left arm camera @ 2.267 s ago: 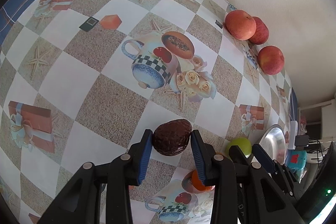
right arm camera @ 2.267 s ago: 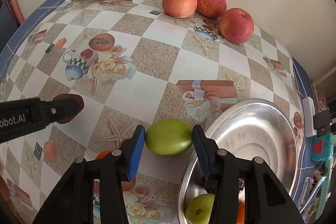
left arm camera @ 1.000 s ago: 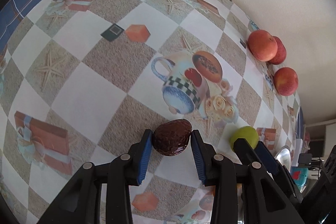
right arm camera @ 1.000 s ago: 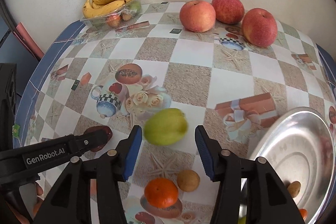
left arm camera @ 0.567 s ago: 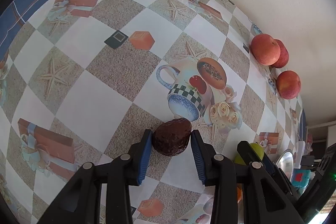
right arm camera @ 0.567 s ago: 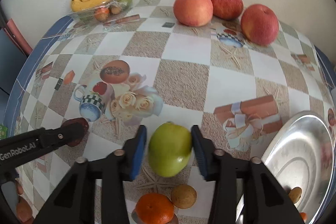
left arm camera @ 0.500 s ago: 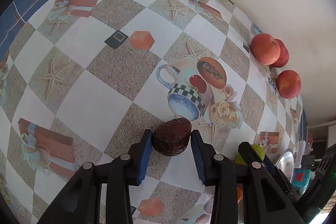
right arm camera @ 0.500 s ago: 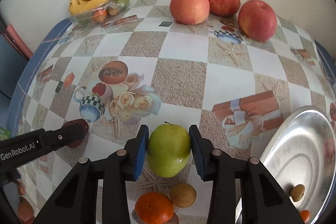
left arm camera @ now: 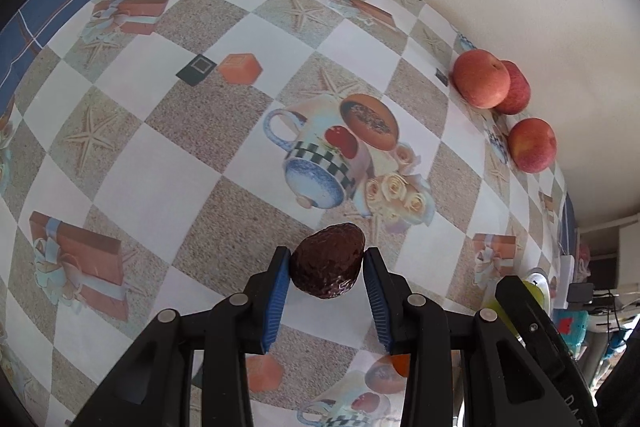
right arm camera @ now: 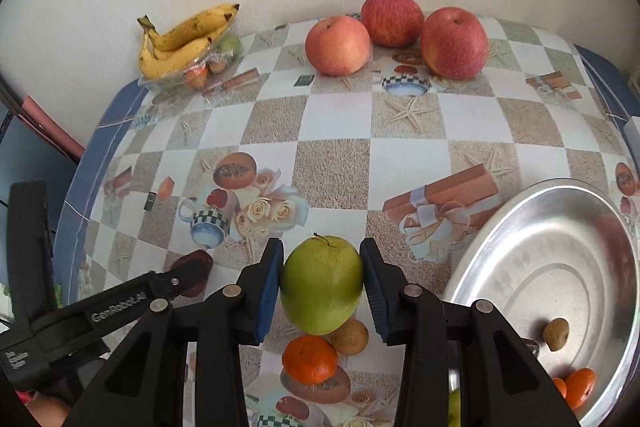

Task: Organize fruits
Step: 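Carry the green apple and date over the steel bowl and open both tools, then move both open tools back to the orange and brown kiwi, then grasp the orange with the left tool while the right tool grasps the brown kiwi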

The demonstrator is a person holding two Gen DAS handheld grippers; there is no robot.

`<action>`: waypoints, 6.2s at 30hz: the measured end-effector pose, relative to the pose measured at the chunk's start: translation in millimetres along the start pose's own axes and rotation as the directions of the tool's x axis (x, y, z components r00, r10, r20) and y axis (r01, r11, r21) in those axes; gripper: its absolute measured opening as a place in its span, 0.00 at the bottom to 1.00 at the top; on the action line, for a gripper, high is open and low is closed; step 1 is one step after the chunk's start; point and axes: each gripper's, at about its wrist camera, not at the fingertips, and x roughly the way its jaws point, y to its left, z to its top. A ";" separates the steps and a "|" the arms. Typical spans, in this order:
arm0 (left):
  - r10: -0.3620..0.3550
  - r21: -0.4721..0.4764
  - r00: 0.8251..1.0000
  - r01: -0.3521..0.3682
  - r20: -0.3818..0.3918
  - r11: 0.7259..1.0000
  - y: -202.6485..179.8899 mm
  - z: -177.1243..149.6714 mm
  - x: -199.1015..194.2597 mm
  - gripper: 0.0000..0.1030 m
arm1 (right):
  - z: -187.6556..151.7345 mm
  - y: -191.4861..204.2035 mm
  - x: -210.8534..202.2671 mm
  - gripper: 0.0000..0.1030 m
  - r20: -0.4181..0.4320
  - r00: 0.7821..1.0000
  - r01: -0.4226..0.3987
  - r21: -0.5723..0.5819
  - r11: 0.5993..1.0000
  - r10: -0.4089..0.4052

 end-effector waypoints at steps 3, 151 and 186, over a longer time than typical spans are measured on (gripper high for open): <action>-0.006 0.024 1.000 0.006 0.004 1.000 -8.1 -5.6 -3.5 0.39 | -4.5 -2.3 -9.0 0.40 0.002 1.000 0.018 0.008 1.000 -0.018; 0.084 0.343 0.989 -0.037 -0.123 0.939 -82.3 -71.5 27.4 0.84 | -54.5 -116.8 -40.8 0.85 -0.125 0.960 0.275 0.235 0.932 -0.252; 0.005 0.087 0.998 0.000 -0.056 0.996 -30.4 -24.8 -8.1 0.38 | -45.4 -84.6 -40.1 0.85 -0.055 0.979 0.200 0.124 0.972 -0.195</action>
